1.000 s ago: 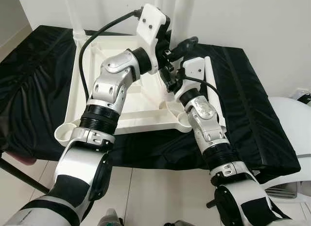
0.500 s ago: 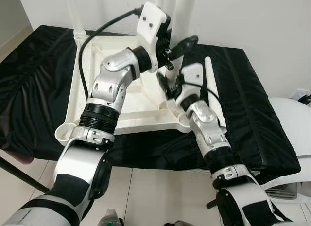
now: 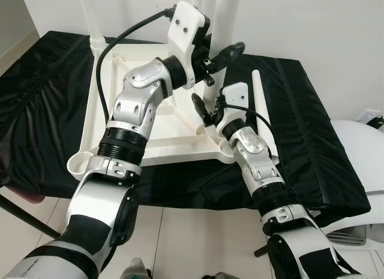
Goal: Building children table
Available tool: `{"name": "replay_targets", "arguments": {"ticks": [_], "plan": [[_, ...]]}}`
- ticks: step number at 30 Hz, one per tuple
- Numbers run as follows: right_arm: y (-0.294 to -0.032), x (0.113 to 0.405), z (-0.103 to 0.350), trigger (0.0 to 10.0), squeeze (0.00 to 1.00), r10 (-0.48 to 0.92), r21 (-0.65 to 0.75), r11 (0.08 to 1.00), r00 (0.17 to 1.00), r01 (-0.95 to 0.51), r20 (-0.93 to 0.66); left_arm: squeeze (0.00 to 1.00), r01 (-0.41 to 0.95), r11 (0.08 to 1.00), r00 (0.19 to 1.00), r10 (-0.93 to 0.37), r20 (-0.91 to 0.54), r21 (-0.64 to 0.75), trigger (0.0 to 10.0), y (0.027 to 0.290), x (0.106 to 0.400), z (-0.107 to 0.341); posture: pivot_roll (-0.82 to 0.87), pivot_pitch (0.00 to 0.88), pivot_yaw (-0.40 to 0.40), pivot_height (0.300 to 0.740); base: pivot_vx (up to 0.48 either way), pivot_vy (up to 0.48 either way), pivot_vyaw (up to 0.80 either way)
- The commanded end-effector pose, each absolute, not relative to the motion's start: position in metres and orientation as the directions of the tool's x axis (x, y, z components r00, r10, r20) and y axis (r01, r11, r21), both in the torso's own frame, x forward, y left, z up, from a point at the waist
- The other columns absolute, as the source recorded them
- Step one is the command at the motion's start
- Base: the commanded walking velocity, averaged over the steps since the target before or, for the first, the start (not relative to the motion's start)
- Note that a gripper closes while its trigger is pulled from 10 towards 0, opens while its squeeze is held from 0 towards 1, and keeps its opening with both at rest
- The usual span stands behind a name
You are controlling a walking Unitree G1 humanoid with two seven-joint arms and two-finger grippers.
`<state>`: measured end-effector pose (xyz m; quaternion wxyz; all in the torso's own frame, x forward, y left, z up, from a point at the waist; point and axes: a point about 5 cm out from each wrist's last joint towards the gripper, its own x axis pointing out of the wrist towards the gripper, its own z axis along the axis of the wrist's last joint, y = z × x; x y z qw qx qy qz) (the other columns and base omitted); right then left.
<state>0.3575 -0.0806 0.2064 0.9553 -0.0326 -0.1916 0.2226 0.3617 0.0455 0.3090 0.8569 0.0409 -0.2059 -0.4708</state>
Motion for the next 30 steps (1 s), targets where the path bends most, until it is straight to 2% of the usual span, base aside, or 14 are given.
{"name": "replay_targets", "arguments": {"ticks": [1, 11, 12, 13, 14, 27, 28, 29, 30], "plan": [[-0.0800, 0.3562, 0.2112, 10.0, 0.00, 0.440, -0.134, 0.896, 0.813, -0.423, 0.381, 0.00, 0.736, 0.627, 0.528, -0.768, 0.362, 0.256, 10.0, 0.0453, 0.3625, 0.3186, 0.08, 0.000, -0.069, 0.740, 0.000, 0.000, 0.00], [-0.0816, 0.3563, 0.2135, 10.0, 0.00, 0.429, -0.140, 0.902, 0.816, -0.408, 0.388, 0.00, 0.738, 0.625, 0.527, -0.769, 0.362, 0.254, 10.0, 0.0448, 0.3624, 0.3184, 0.08, 0.000, -0.067, 0.740, 0.000, 0.000, 0.00], [-0.0829, 0.3571, 0.2118, 3.1, 0.00, 0.422, -0.138, 0.906, 0.823, -0.401, 0.380, 0.00, 0.739, 0.624, 0.526, -0.770, 0.361, 0.255, 10.0, 0.0444, 0.3621, 0.3184, 0.08, 0.000, -0.065, 0.740, 0.000, 0.000, 0.00], [-0.0829, 0.3571, 0.2118, 3.1, 0.00, 0.422, -0.138, 0.906, 0.823, -0.401, 0.380, 0.00, 0.739, 0.624, 0.526, -0.770, 0.361, 0.255, 10.0, 0.0444, 0.3621, 0.3184, 0.08, 0.000, -0.065, 0.740, 0.000, 0.000, 0.00], [-0.0835, 0.3575, 0.2108, 0.0, 0.00, 0.419, -0.137, 0.907, 0.827, -0.398, 0.375, 0.00, 0.740, 0.623, 0.524, -0.771, 0.361, 0.255, 10.0, 0.0442, 0.3620, 0.3184, 0.08, 0.000, -0.065, 0.740, 0.000, 0.000, 0.00], [-0.0853, 0.3575, 0.2099, 0.0, 0.00, 0.414, -0.122, 0.909, 0.830, -0.399, 0.374, 0.00, 0.744, 0.610, 0.515, -0.784, 0.347, 0.272, 10.0, 0.0424, 0.3599, 0.3162, 0.08, 0.000, -0.063, 0.740, 0.000, 0.000, 0.00], [-0.0858, 0.3579, 0.2103, 0.0, 0.00, 0.409, -0.122, 0.911, 0.831, -0.393, 0.376, 0.09, 0.756, 0.599, 0.507, -0.791, 0.343, 0.263, 10.0, 0.0409, 0.3590, 0.3149, 0.08, 0.000, -0.064, 0.740, 0.000, 0.000, 0.00], [-0.0858, 0.3579, 0.2103, 0.0, 0.00, 0.409, -0.122, 0.911, 0.831, -0.393, 0.376, 0.09, 0.756, 0.599, 0.507, -0.791, 0.343, 0.263, 10.0, 0.0409, 0.3590, 0.3149, 0.08, 0.000, -0.064, 0.740, 0.000, 0.000, 0.00], [-0.0865, 0.3586, 0.2107, 0.0, 0.00, 0.403, -0.117, 0.914, 0.835, -0.388, 0.375, 1.00, 0.788, 0.579, 0.495, -0.799, 0.342, 0.212, 10.0, 0.0391, 0.3579, 0.3121, 0.08, 0.000, -0.064, 0.740, 0.000, 0.000, 0.00]]}}
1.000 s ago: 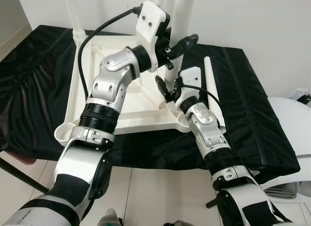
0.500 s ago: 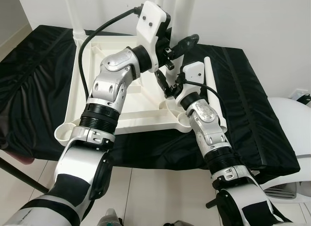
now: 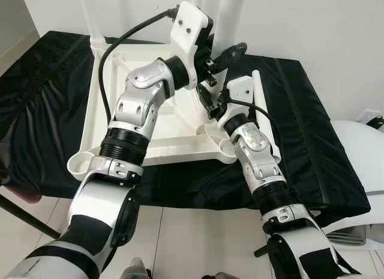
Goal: Building children table
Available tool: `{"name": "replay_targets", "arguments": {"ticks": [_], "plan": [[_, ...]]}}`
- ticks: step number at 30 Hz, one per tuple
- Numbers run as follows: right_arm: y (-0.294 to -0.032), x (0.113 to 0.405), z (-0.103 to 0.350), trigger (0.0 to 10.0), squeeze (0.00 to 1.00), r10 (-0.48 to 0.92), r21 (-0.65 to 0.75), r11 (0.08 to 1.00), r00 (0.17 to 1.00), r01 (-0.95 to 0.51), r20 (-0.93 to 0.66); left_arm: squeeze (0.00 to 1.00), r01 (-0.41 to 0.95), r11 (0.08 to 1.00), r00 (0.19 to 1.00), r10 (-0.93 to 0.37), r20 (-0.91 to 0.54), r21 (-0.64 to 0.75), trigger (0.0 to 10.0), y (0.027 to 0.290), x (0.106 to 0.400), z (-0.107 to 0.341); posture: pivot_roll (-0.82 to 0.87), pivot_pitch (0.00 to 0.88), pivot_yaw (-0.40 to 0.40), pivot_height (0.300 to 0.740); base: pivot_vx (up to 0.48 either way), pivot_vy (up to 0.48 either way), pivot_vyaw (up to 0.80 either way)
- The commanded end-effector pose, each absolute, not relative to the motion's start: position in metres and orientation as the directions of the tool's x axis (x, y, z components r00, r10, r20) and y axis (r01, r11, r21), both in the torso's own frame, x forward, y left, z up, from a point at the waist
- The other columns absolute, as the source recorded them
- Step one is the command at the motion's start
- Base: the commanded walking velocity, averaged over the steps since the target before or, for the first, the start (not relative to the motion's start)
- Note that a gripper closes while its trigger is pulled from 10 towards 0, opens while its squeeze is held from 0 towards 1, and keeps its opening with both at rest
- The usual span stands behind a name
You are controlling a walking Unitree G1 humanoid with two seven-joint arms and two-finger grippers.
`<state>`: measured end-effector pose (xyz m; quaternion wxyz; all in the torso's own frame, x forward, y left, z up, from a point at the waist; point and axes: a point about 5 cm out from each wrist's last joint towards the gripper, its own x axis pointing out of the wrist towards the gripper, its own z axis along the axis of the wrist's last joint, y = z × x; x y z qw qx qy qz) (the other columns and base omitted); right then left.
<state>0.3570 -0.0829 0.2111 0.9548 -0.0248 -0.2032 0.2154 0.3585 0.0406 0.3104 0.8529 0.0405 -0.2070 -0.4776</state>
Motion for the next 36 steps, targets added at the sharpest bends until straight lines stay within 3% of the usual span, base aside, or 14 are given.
{"name": "replay_targets", "arguments": {"ticks": [1, 8, 9, 19, 25, 31, 36], "plan": [[-0.087, 0.359, 0.211, 0.0, 0.00, 0.403, -0.117, 0.914, 0.835, -0.388, 0.375, 1.00, 0.788, 0.579, 0.495, -0.799, 0.342, 0.212, 10.0, 0.039, 0.358, 0.312, 0.08, 0.000, -0.064, 0.740, 0.000, 0.000, 0.00], [-0.089, 0.360, 0.210, 0.3, 0.00, 0.390, -0.108, 0.920, 0.844, -0.378, 0.367, 1.00, 0.792, 0.567, 0.495, -0.813, 0.306, 0.228, 10.0, 0.039, 0.357, 0.310, 0.08, 0.000, -0.065, 0.740, 0.000, 0.000, 0.00], [-0.091, 0.361, 0.208, 10.0, 0.00, 0.381, -0.100, 0.923, 0.852, -0.370, 0.359, 0.00, 0.797, 0.567, 0.502, -0.814, 0.292, 0.210, 10.0, 0.041, 0.358, 0.309, 0.08, 0.000, -0.065, 0.740, 0.000, 0.000, 0.00], [-0.104, 0.368, 0.204, 10.0, 0.00, 0.323, -0.033, 0.943, 0.888, -0.331, 0.327, 0.00, 0.852, 0.522, 0.493, -0.822, 0.286, 0.034, 10.0, 0.064, 0.358, 0.310, 0.08, 0.000, -0.068, 0.740, 0.000, 0.000, 0.00], [-0.120, 0.373, 0.205, 10.0, 0.00, 0.265, 0.132, 0.938, 0.910, -0.320, 0.319, 0.00, 0.853, 0.521, 0.501, -0.812, 0.300, -0.014, 10.0, 0.084, 0.353, 0.306, 0.08, 0.000, -0.071, 0.740, 0.000, 0.000, 0.00], [-0.126, 0.372, 0.206, 10.0, 0.00, 0.321, 0.127, 0.918, 0.891, -0.376, 0.321, 0.00, 0.807, 0.591, 0.571, -0.779, 0.257, 0.000, 10.0, 0.090, 0.355, 0.287, 0.07, 0.000, -0.068, 0.740, 0.000, 0.000, 0.00], [-0.124, 0.362, 0.207, 10.0, 0.00, 0.460, 0.079, 0.855, 0.819, -0.513, 0.343, 0.00, 0.739, 0.674, 0.658, -0.721, 0.219, 0.000, 10.0, 0.093, 0.357, 0.266, 0.05, 0.000, -0.065, 0.740, 0.000, 0.000, 0.00]]}}
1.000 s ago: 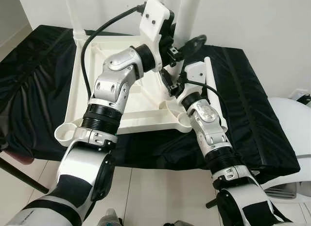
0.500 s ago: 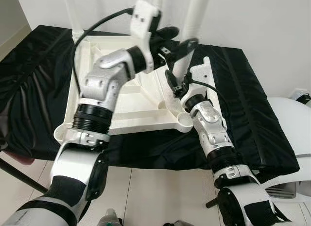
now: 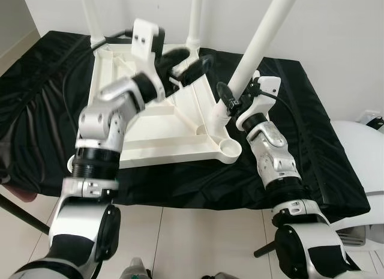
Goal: Building children table
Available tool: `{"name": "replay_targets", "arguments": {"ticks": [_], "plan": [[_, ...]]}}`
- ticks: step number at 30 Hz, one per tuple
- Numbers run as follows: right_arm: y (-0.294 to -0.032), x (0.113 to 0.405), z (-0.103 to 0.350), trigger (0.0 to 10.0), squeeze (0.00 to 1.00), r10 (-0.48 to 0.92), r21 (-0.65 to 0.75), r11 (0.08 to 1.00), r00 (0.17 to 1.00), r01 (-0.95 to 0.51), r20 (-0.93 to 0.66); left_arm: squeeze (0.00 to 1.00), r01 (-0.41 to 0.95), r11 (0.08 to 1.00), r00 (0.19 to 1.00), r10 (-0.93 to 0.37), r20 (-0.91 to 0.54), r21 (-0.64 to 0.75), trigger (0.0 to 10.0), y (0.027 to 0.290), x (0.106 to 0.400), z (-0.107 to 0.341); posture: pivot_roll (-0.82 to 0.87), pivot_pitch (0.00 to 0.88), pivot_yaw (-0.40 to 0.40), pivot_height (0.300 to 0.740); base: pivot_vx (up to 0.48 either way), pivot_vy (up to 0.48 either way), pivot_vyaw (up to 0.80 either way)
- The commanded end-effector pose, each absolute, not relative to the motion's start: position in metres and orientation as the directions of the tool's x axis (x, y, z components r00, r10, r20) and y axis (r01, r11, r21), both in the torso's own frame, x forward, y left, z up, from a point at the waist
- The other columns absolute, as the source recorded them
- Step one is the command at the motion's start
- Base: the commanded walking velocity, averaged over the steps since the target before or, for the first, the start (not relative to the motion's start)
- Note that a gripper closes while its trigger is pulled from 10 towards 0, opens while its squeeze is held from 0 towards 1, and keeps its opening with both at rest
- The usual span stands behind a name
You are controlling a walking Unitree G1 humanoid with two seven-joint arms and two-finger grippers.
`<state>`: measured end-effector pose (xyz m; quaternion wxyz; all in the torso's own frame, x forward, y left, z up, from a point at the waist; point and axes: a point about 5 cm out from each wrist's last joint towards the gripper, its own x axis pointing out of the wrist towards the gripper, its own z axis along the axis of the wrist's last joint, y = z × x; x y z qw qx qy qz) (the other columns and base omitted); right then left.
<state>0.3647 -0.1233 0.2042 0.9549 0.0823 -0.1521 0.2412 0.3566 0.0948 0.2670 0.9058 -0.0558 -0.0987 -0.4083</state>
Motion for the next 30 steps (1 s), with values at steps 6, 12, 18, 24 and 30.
{"name": "replay_targets", "arguments": {"ticks": [6, 12, 18, 24, 30], "plan": [[-0.132, 0.356, 0.211, 10.0, 0.00, 0.507, 0.178, 0.783, 0.778, -0.595, 0.370, 0.00, 0.664, 0.744, 0.734, -0.667, 0.131, 0.071, 10.0, 0.094, 0.359, 0.239, 0.04, 0.000, -0.061, 0.740, 0.000, 0.000, 0.00], [-0.137, 0.355, 0.214, 10.0, 0.00, 0.513, 0.198, 0.766, 0.768, -0.611, 0.383, 0.00, 0.654, 0.751, 0.744, -0.661, 0.101, 0.094, 10.0, 0.093, 0.356, 0.227, 0.04, 0.000, -0.060, 0.740, 0.000, 0.000, 0.00], [-0.149, 0.352, 0.214, 10.0, 0.00, 0.512, 0.156, 0.786, 0.772, -0.598, 0.377, 0.00, 0.662, 0.733, 0.735, -0.676, 0.054, 0.157, 10.0, 0.096, 0.348, 0.209, 0.03, 0.005, -0.056, 0.740, 0.000, 0.000, 0.00], [-0.158, 0.348, 0.210, 10.0, 0.00, 0.507, 0.122, 0.808, 0.786, -0.576, 0.353, 0.00, 0.711, 0.655, 0.688, -0.724, -0.056, 0.257, 10.0, 0.094, 0.337, 0.185, 0.03, 0.018, -0.053, 0.740, 0.000, 0.000, 0.00], [-0.158, 0.342, 0.203, 10.0, 0.00, 0.519, 0.073, 0.820, 0.791, -0.568, 0.324, 0.00, 0.723, 0.617, 0.672, -0.732, -0.111, 0.310, 10.0, 0.088, 0.336, 0.176, 0.03, 0.022, -0.045, 0.740, 0.000, 0.000, 0.00]]}}
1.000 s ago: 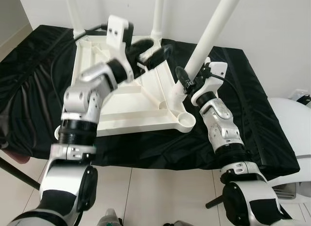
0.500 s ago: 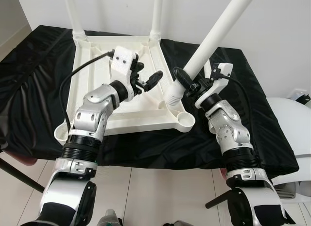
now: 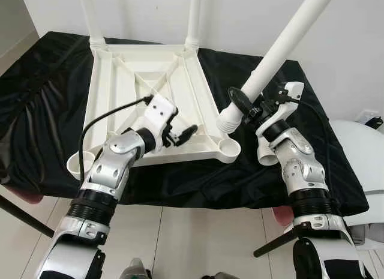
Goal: Building children table
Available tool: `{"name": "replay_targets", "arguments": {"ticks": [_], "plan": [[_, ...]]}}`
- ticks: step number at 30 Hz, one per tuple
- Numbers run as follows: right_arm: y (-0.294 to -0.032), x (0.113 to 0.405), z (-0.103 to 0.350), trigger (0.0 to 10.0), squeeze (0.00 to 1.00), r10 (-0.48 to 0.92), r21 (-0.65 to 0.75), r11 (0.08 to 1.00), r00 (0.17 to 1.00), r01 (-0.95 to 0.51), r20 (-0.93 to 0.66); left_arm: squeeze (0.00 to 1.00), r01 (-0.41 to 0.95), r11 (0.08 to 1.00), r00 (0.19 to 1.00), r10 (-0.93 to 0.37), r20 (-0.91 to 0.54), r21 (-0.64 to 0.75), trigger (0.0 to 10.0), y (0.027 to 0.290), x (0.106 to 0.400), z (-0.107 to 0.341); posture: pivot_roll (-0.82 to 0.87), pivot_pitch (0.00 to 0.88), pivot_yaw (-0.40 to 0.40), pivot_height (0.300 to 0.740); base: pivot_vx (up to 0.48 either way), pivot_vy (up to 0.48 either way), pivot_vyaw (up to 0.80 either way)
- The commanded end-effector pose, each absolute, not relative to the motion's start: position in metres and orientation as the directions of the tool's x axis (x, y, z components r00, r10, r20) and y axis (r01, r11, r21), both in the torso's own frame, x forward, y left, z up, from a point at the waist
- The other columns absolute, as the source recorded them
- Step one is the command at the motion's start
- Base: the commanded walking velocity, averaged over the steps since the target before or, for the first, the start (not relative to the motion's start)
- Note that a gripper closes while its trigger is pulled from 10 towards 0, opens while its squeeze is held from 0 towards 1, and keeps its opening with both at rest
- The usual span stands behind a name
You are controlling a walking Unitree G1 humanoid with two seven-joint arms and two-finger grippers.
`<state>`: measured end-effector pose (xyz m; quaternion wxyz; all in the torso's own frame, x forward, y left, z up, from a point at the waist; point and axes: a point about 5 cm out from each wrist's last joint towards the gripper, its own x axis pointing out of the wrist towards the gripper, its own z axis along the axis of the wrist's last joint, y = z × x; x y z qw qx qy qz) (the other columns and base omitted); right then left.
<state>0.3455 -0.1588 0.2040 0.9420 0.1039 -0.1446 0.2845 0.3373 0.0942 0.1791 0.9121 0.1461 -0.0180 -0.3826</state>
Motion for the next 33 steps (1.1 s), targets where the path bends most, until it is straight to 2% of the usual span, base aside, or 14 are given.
{"name": "replay_targets", "arguments": {"ticks": [1, 4, 6, 18, 25, 33], "plan": [[-0.158, 0.342, 0.203, 10.0, 0.00, 0.519, 0.073, 0.820, 0.791, -0.568, 0.324, 0.00, 0.723, 0.617, 0.672, -0.732, -0.111, 0.310, 10.0, 0.088, 0.336, 0.176, 0.03, 0.022, -0.045, 0.740, 0.000, 0.000, 0.00], [-0.154, 0.339, 0.199, 10.0, 0.00, 0.537, 0.056, 0.813, 0.784, -0.579, 0.311, 0.00, 0.728, 0.603, 0.665, -0.737, -0.121, 0.327, 10.0, 0.082, 0.337, 0.173, 0.03, 0.022, -0.043, 0.740, 0.000, 0.000, 0.00], [-0.151, 0.337, 0.195, 10.0, 0.00, 0.555, 0.043, 0.805, 0.777, -0.591, 0.296, 0.00, 0.750, 0.561, 0.632, -0.763, -0.132, 0.350, 10.0, 0.070, 0.336, 0.172, 0.02, 0.024, -0.041, 0.740, 0.000, 0.000, 0.00], [-0.153, 0.335, 0.196, 10.0, 0.00, 0.547, 0.021, 0.816, 0.784, -0.578, 0.294, 0.00, 0.815, 0.429, 0.530, -0.823, -0.202, 0.390, 10.0, 0.042, 0.325, 0.153, 0.01, 0.024, -0.038, 0.740, 0.000, 0.000, 0.00], [-0.155, 0.335, 0.197, 10.0, 0.00, 0.542, 0.015, 0.821, 0.787, -0.571, 0.295, 0.00, 0.832, 0.395, 0.505, -0.829, -0.239, 0.389, 10.0, 0.041, 0.322, 0.142, 0.00, 0.021, -0.033, 0.740, 0.000, 0.000, 0.00], [-0.158, 0.333, 0.198, 10.0, 0.00, 0.530, 0.010, 0.830, 0.793, -0.558, 0.300, 0.00, 0.863, 0.381, 0.487, -0.802, -0.346, 0.332, 10.0, 0.052, 0.323, 0.119, -0.01, 0.009, -0.020, 0.740, 0.000, 0.000, 0.00]]}}
